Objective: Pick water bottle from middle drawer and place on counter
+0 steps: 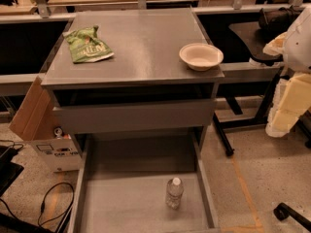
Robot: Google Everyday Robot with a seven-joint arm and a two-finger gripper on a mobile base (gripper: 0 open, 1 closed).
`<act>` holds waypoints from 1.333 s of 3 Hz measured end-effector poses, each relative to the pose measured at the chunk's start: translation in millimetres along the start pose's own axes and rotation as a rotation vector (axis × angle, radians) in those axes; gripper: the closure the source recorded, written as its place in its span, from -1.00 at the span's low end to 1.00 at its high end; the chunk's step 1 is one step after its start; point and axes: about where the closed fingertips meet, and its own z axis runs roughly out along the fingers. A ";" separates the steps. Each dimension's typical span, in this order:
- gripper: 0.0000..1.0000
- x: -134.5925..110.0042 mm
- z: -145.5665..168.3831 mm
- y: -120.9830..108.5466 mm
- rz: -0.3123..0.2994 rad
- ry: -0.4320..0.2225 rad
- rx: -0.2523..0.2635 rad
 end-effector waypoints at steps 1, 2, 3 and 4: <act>-1.00 0.0 0.0 0.0 0.000 0.000 0.000; -1.00 2.6 11.4 -2.7 0.027 -0.081 -0.010; -1.00 13.5 52.0 -7.8 0.070 -0.256 -0.033; -1.00 17.4 103.8 -1.5 0.096 -0.478 -0.022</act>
Offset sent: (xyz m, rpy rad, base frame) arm 0.0177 -0.0076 -0.0366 0.2776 -0.0060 -0.0118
